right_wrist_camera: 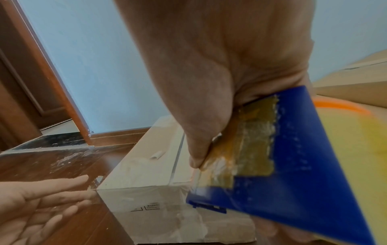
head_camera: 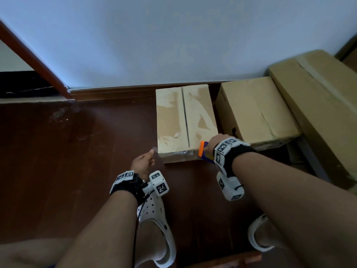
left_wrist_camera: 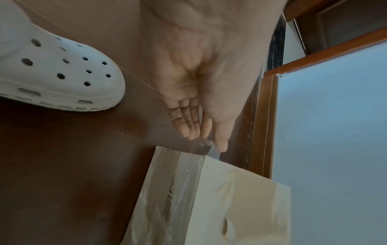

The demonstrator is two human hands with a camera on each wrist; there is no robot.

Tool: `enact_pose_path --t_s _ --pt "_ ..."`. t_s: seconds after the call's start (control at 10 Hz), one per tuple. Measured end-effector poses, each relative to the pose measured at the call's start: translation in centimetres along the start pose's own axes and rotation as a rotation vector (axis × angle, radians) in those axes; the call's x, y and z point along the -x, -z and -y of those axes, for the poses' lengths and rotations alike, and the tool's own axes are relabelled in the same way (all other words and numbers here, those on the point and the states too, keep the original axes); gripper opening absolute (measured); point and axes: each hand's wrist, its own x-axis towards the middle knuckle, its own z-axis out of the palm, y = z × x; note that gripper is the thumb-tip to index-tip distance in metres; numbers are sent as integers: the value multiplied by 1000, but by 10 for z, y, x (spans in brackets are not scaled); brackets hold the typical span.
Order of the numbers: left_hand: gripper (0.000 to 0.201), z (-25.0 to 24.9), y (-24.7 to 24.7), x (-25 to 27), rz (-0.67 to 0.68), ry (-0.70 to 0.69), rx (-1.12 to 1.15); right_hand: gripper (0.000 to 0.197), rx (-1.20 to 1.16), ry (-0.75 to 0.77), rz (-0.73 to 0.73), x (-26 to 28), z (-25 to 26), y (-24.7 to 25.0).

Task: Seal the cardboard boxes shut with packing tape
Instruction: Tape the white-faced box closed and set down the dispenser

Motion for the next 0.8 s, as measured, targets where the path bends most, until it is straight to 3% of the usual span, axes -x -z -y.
enact_pose_path --t_s 0.1,0.3,0.4,0.6,0.8 --pt "14 -1 -5 -1 79 25 5 34 59 -61 -22 5 4 2" --pt "8 -4 -8 -7 64 -8 -137 42 9 44 -65 7 -8 7" --pt "7 -5 -11 -9 40 -25 -150 29 78 22 -46 6 -2 7" --pt "5 -2 -17 -15 16 -11 -138 36 240 -46 2 0 7 6" --pt "8 -4 -19 -15 28 -2 -144 27 323 -65 13 -6 9 4"
